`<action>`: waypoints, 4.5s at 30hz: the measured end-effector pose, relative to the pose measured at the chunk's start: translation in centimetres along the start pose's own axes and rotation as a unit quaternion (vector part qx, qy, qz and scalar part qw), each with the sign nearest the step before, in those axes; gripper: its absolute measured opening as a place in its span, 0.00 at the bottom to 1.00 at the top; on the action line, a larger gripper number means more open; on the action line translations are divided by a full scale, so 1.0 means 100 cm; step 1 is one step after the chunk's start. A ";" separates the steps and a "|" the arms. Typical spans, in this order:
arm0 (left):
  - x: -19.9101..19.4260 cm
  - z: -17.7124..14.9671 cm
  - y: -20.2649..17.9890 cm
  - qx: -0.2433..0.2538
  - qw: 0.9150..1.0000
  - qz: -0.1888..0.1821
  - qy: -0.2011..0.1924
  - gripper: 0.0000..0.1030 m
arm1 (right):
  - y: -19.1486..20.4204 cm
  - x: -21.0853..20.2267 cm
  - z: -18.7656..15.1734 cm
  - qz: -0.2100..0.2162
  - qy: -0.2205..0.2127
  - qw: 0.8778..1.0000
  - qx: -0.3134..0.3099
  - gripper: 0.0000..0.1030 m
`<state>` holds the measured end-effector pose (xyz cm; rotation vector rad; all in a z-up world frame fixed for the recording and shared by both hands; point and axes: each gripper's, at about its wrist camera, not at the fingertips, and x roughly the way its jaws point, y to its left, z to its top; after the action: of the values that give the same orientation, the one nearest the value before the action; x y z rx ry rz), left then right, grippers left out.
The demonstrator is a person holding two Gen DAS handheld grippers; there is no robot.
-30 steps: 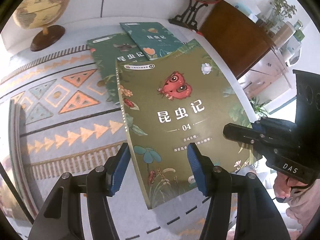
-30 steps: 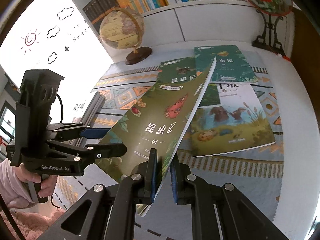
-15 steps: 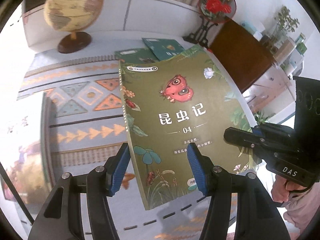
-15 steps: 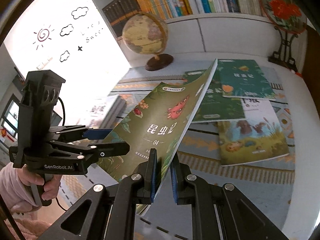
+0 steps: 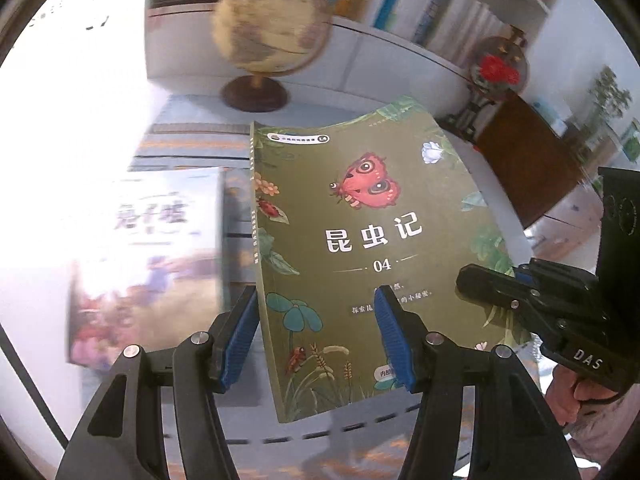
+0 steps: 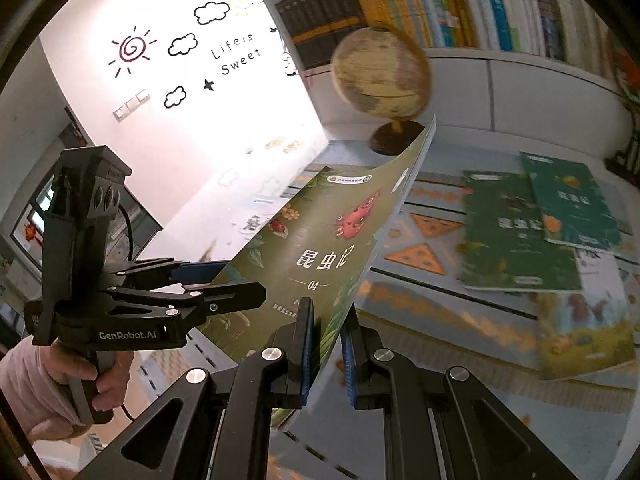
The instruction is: Organize books
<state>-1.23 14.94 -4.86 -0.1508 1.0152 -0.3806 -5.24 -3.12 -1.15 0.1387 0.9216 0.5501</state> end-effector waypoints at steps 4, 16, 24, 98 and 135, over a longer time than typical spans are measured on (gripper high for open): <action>-0.011 0.002 0.028 -0.015 1.000 0.024 -0.011 0.53 | 0.024 0.026 0.012 0.012 0.011 1.000 -0.002 0.12; -0.017 -0.007 0.119 -0.083 0.994 0.069 -0.006 0.53 | 0.074 0.112 0.037 0.054 0.057 0.997 -0.007 0.12; 0.003 -0.011 0.149 -0.113 0.989 0.094 0.016 0.53 | 0.089 0.159 0.036 0.034 0.090 0.995 0.004 0.12; 0.120 0.194 -0.163 0.052 0.998 -0.044 0.018 0.80 | -0.282 -0.135 0.073 -0.123 -0.048 0.976 0.171 0.83; 0.238 0.095 -0.205 0.087 0.965 -0.163 0.184 0.91 | -0.336 0.016 0.000 -0.079 0.099 0.958 0.256 0.78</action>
<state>13.06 -13.48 -12.80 -0.0903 1.3208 -0.8182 8.63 -31.00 -13.84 0.4794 1.2478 0.1670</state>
